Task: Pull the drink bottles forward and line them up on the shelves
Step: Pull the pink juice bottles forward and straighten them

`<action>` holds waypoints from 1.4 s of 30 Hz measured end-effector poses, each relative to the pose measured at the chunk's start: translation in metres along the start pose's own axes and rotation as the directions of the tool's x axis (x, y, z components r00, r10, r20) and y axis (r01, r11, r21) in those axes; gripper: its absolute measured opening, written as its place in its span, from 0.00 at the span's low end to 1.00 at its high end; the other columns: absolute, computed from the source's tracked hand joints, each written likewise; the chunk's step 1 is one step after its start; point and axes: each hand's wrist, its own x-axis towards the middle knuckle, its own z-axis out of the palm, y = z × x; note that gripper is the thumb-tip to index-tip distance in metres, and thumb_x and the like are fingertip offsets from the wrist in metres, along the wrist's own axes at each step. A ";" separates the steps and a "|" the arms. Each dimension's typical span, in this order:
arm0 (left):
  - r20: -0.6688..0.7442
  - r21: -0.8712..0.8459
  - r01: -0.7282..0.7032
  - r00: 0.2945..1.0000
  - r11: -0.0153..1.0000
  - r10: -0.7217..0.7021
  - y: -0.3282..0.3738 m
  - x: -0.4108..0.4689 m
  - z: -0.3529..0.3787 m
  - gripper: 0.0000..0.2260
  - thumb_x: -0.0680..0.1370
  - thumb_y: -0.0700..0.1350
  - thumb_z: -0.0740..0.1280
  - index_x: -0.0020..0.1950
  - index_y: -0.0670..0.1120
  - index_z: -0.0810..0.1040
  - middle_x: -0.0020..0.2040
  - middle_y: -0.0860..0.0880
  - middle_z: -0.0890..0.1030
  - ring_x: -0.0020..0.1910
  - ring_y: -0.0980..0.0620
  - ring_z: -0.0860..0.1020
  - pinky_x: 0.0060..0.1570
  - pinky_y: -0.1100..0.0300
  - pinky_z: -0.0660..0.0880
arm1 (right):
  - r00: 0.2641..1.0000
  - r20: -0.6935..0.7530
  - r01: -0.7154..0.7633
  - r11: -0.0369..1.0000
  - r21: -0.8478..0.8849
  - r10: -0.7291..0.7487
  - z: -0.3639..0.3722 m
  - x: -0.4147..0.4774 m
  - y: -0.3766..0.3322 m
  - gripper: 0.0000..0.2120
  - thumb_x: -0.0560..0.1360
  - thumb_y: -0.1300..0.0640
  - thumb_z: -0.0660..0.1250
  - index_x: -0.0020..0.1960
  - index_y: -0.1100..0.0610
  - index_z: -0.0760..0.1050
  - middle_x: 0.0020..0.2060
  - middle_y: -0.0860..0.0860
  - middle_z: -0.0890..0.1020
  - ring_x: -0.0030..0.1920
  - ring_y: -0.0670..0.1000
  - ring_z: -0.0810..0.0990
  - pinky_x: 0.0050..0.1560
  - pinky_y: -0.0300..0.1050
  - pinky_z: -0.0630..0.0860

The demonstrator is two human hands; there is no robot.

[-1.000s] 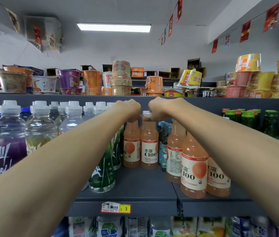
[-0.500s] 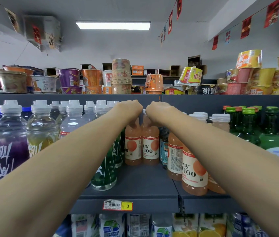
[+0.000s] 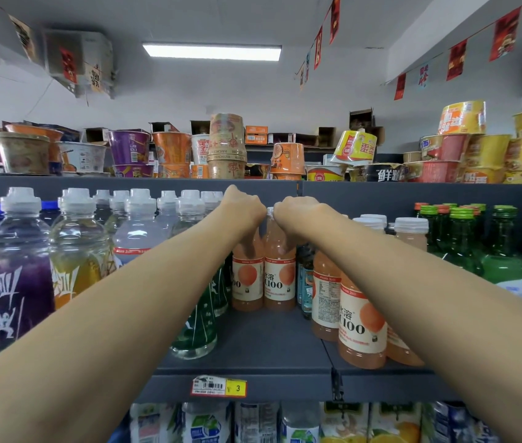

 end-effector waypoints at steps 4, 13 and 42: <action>0.012 0.001 0.023 1.000 1.000 -0.023 0.002 0.001 0.003 0.32 0.68 0.70 0.72 0.65 0.53 0.75 0.53 0.50 0.77 0.59 0.47 0.77 0.63 0.47 0.70 | 1.000 0.001 -0.012 1.000 0.012 0.012 0.003 0.003 -0.001 0.30 0.73 0.44 0.76 0.69 0.57 0.74 0.49 0.51 0.74 0.47 0.53 0.74 0.44 0.47 0.71; -0.011 0.050 0.077 0.997 0.996 -0.077 0.005 0.008 0.009 0.33 0.69 0.72 0.69 0.63 0.50 0.75 0.54 0.50 0.80 0.56 0.47 0.78 0.63 0.47 0.70 | 0.998 -0.032 -0.044 0.999 0.024 0.045 0.010 0.009 -0.004 0.34 0.72 0.41 0.76 0.71 0.57 0.71 0.60 0.54 0.78 0.60 0.57 0.79 0.47 0.48 0.71; -0.123 0.041 0.174 0.978 0.984 -0.168 0.012 -0.010 0.005 0.44 0.70 0.70 0.69 0.73 0.41 0.64 0.68 0.43 0.73 0.66 0.43 0.73 0.66 0.44 0.69 | 0.991 -0.127 -0.071 0.974 -0.213 0.044 -0.006 -0.026 -0.005 0.29 0.76 0.38 0.70 0.69 0.55 0.74 0.64 0.54 0.78 0.67 0.57 0.75 0.67 0.53 0.67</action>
